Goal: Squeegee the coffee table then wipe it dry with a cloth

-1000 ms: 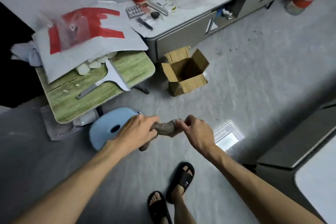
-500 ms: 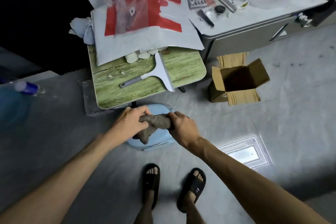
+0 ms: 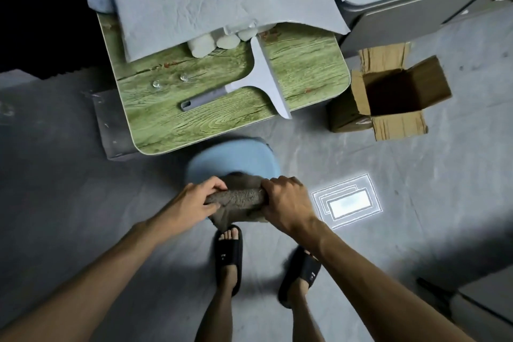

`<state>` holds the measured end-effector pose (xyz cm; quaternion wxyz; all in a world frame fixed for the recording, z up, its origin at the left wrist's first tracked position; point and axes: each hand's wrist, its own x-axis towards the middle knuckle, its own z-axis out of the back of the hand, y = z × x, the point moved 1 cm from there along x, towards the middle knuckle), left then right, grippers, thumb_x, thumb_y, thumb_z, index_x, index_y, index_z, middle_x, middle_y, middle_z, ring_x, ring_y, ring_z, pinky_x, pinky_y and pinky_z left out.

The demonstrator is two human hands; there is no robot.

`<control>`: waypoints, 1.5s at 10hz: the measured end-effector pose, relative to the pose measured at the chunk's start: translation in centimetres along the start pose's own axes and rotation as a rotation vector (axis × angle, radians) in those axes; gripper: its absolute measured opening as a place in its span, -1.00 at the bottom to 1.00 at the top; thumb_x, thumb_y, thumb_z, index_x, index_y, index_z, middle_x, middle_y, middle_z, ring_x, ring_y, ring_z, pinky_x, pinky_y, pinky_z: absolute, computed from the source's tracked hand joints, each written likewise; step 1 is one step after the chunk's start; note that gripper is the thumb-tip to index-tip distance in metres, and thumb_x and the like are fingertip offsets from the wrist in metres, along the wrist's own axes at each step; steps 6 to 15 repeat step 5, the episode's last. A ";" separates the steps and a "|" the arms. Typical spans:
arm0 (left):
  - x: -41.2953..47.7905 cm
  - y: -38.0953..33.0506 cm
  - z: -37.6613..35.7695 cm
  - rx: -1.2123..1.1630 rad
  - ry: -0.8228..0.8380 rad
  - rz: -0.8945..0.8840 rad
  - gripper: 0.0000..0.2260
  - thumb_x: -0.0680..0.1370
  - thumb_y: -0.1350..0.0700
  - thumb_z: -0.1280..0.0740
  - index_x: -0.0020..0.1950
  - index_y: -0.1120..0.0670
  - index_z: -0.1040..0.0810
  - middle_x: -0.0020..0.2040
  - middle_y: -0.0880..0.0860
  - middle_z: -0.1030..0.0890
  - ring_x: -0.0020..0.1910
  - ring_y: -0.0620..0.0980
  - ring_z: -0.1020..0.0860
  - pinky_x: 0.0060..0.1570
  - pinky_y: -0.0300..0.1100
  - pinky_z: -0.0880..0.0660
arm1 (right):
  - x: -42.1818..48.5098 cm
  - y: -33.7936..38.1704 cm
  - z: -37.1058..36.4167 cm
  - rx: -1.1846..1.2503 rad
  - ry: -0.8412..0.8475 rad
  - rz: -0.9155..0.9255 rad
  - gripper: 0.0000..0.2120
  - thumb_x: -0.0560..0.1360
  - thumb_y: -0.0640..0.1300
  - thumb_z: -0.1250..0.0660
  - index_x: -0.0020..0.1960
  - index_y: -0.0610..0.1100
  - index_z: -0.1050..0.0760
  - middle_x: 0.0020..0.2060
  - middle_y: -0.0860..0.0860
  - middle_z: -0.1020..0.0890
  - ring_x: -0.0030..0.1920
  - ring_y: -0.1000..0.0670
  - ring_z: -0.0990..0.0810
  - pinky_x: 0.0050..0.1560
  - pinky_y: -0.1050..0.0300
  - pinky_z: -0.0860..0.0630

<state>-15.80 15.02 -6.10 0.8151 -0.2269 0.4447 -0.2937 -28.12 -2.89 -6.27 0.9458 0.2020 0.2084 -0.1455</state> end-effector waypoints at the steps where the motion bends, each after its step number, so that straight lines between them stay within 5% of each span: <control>1: 2.5 3.4 -0.3 -0.087 -0.019 0.051 -0.68 0.47 0.27 -0.38 0.16 0.01 -0.48 -0.13 -0.13 -0.66 -0.05 0.01 -0.65 -0.03 -0.27 -0.50 | 3.5 0.1 -1.2 -0.002 0.060 -0.030 -0.74 0.30 0.05 -0.27 -0.12 -0.09 -0.48 -0.21 -0.08 -0.65 -0.17 -0.21 -0.59 -0.16 0.05 -0.39; 2: 5.9 6.1 -0.7 -0.117 -0.091 0.126 -0.67 0.46 0.25 -0.38 0.17 -0.01 -0.46 -0.04 0.03 -0.67 -0.05 0.10 -0.64 0.02 -0.03 -0.54 | 7.5 -0.2 -3.1 0.040 0.023 -0.071 -0.72 0.34 0.04 -0.31 -0.01 -0.07 -0.47 -0.11 -0.09 -0.65 -0.11 -0.23 -0.59 -0.15 0.03 -0.39; 4: 13.1 11.3 -2.5 0.006 -0.128 0.387 -0.58 0.47 0.24 -0.36 0.32 0.09 -0.39 0.22 0.22 -0.59 0.21 0.22 -0.55 0.16 -0.05 -0.45 | 14.7 -2.1 -9.8 0.094 0.128 -0.115 -0.34 0.41 -0.08 -0.32 0.46 -0.15 -0.20 0.34 -0.19 -0.35 0.30 -0.23 -0.36 0.23 -0.08 -0.37; 5: 13.8 11.2 -2.1 0.132 -0.073 0.427 -0.58 0.50 0.18 -0.34 0.35 0.09 -0.36 0.21 0.27 -0.57 0.24 0.26 -0.50 0.16 -0.02 -0.43 | 14.7 -2.8 -10.9 0.193 0.093 -0.204 -0.31 0.41 -0.07 -0.32 0.47 -0.18 -0.18 0.42 -0.23 -0.23 0.34 -0.26 -0.29 0.27 -0.10 -0.39; 15: 13.8 11.2 -2.1 0.132 -0.073 0.427 -0.58 0.50 0.18 -0.34 0.35 0.09 -0.36 0.21 0.27 -0.57 0.24 0.26 -0.50 0.16 -0.02 -0.43 | 14.7 -2.8 -10.9 0.193 0.093 -0.204 -0.31 0.41 -0.07 -0.32 0.47 -0.18 -0.18 0.42 -0.23 -0.23 0.34 -0.26 -0.29 0.27 -0.10 -0.39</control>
